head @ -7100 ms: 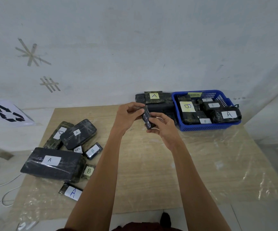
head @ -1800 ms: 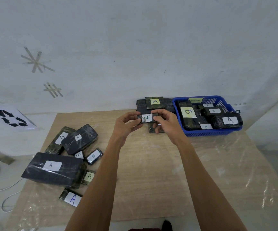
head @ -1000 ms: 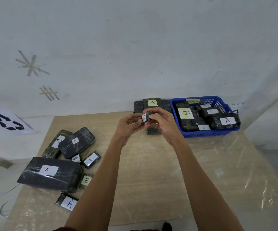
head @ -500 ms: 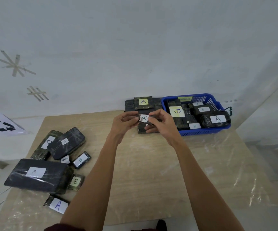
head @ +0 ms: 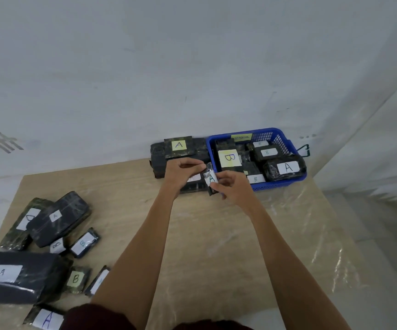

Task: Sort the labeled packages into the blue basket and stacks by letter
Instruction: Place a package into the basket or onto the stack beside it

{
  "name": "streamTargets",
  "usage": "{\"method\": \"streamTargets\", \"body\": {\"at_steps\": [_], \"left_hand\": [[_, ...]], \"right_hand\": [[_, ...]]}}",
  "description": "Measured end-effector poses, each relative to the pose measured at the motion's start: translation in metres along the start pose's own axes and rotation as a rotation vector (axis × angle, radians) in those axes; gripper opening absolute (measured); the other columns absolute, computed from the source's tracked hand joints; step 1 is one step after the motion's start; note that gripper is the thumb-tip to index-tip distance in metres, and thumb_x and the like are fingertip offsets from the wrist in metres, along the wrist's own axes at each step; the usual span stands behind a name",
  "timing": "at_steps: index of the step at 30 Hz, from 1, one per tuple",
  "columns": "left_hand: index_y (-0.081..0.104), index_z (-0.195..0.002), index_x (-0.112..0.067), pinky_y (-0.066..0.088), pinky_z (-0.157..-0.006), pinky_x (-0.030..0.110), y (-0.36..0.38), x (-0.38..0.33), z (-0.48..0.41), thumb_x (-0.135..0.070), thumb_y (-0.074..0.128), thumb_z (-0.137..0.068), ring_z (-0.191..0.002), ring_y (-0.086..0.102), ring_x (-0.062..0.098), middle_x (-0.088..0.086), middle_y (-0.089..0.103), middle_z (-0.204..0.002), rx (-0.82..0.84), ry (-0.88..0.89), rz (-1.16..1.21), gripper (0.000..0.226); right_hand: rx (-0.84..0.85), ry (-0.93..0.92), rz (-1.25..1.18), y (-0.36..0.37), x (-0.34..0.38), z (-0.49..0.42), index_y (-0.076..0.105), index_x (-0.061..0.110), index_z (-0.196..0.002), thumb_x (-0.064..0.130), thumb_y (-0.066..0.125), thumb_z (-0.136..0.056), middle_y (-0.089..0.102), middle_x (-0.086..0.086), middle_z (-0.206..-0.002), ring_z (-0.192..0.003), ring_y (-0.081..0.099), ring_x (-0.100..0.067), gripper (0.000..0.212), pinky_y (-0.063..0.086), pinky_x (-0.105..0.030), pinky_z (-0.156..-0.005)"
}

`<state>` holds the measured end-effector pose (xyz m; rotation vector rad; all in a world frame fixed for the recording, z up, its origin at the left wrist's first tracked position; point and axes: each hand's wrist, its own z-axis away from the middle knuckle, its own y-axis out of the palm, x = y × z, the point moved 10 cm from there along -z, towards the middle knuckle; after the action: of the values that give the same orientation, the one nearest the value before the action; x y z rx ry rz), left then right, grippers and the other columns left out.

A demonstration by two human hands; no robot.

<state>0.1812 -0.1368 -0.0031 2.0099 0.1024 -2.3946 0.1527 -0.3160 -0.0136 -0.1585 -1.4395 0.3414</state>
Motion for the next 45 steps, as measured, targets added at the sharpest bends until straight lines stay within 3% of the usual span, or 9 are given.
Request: {"method": "streamTargets", "body": {"at_steps": [5,11,15,21,27,32,36,42,45], "left_hand": [[0.078,-0.098,-0.002,0.060,-0.087,0.029,0.036,-0.002,-0.031,-0.002,0.081,-0.081,-0.088,0.075,0.020,0.012,0.078,-0.092,0.085,0.002,0.022,0.017],[0.075,-0.104,0.000,0.061,-0.084,0.029,0.064,0.006,-0.078,0.000,0.074,-0.088,-0.096,0.074,0.028,0.017,0.076,-0.100,0.052,-0.058,0.000,0.016],[0.073,-0.107,-0.004,0.060,-0.082,0.028,0.072,0.024,-0.112,-0.007,0.075,-0.089,-0.086,0.072,0.022,0.014,0.074,-0.099,-0.015,-0.098,-0.277,0.018],[0.068,-0.119,-0.003,0.054,-0.095,0.035,0.082,0.045,-0.159,-0.002,0.072,-0.088,-0.101,0.068,0.028,0.013,0.070,-0.109,-0.098,-0.119,-0.724,0.031],[0.069,-0.108,-0.003,0.060,-0.077,0.040,0.079,0.061,-0.185,0.002,0.066,-0.083,-0.085,0.069,0.031,0.015,0.071,-0.101,-0.133,-0.168,-0.914,0.026],[0.066,-0.119,-0.001,0.059,-0.087,0.043,0.075,0.069,-0.194,-0.006,0.080,-0.081,-0.096,0.069,0.032,0.018,0.067,-0.113,-0.121,-0.232,-0.896,0.041],[0.072,-0.112,-0.001,0.059,-0.088,0.042,0.071,0.069,-0.199,-0.006,0.086,-0.076,-0.096,0.070,0.031,0.017,0.069,-0.112,-0.101,-0.249,-0.865,0.039],[0.070,-0.117,0.000,0.058,-0.091,0.039,0.072,0.065,-0.196,-0.006,0.085,-0.078,-0.098,0.070,0.029,0.017,0.070,-0.113,-0.095,-0.235,-0.851,0.042],[0.069,-0.120,0.000,0.058,-0.090,0.036,0.073,0.063,-0.195,-0.007,0.084,-0.079,-0.098,0.070,0.028,0.017,0.071,-0.114,-0.092,-0.228,-0.849,0.044]], "right_hand": [[-0.080,0.077,-0.021,-0.031,-0.019,-0.021,0.070,-0.002,-0.111,0.008,0.080,-0.084,0.076,-0.014,-0.094,-0.081,0.075,-0.027,0.030,0.063,-0.037,-0.068],[-0.165,0.143,-0.029,-0.070,-0.035,-0.057,0.067,-0.003,-0.111,0.006,0.076,-0.088,0.072,-0.007,-0.090,-0.085,0.074,-0.022,0.027,0.064,-0.035,-0.070],[-0.220,0.181,0.043,-0.114,-0.046,-0.105,0.067,0.001,-0.111,0.010,0.079,-0.086,0.073,-0.008,-0.093,-0.086,0.073,-0.023,0.029,0.064,-0.039,-0.074],[-0.199,0.195,0.235,-0.152,-0.061,-0.185,0.071,-0.003,-0.108,0.006,0.075,-0.088,0.074,-0.019,-0.100,-0.092,0.072,-0.032,0.023,0.057,-0.046,-0.092],[-0.066,0.282,0.481,-0.139,-0.114,-0.240,0.072,-0.005,-0.102,0.009,0.074,-0.088,0.073,-0.019,-0.095,-0.087,0.073,-0.031,0.020,0.056,-0.033,-0.086],[-0.032,0.358,0.532,-0.117,-0.152,-0.261,0.065,-0.001,-0.116,0.015,0.075,-0.089,0.067,-0.019,-0.111,-0.100,0.065,-0.027,0.033,0.028,-0.011,-0.053],[-0.027,0.379,0.570,-0.106,-0.159,-0.269,0.065,0.000,-0.116,0.008,0.072,-0.090,0.064,-0.020,-0.117,-0.104,0.063,-0.029,0.029,0.039,-0.023,-0.070],[-0.077,0.302,0.677,-0.103,-0.154,-0.276,0.065,-0.001,-0.112,0.008,0.064,-0.096,0.063,-0.018,-0.116,-0.108,0.056,-0.027,0.018,0.033,-0.024,-0.073],[-0.092,0.284,0.668,-0.104,-0.152,-0.272,0.068,-0.001,-0.109,0.008,0.068,-0.094,0.064,-0.018,-0.111,-0.104,0.060,-0.028,0.018,0.043,-0.027,-0.075]]}}
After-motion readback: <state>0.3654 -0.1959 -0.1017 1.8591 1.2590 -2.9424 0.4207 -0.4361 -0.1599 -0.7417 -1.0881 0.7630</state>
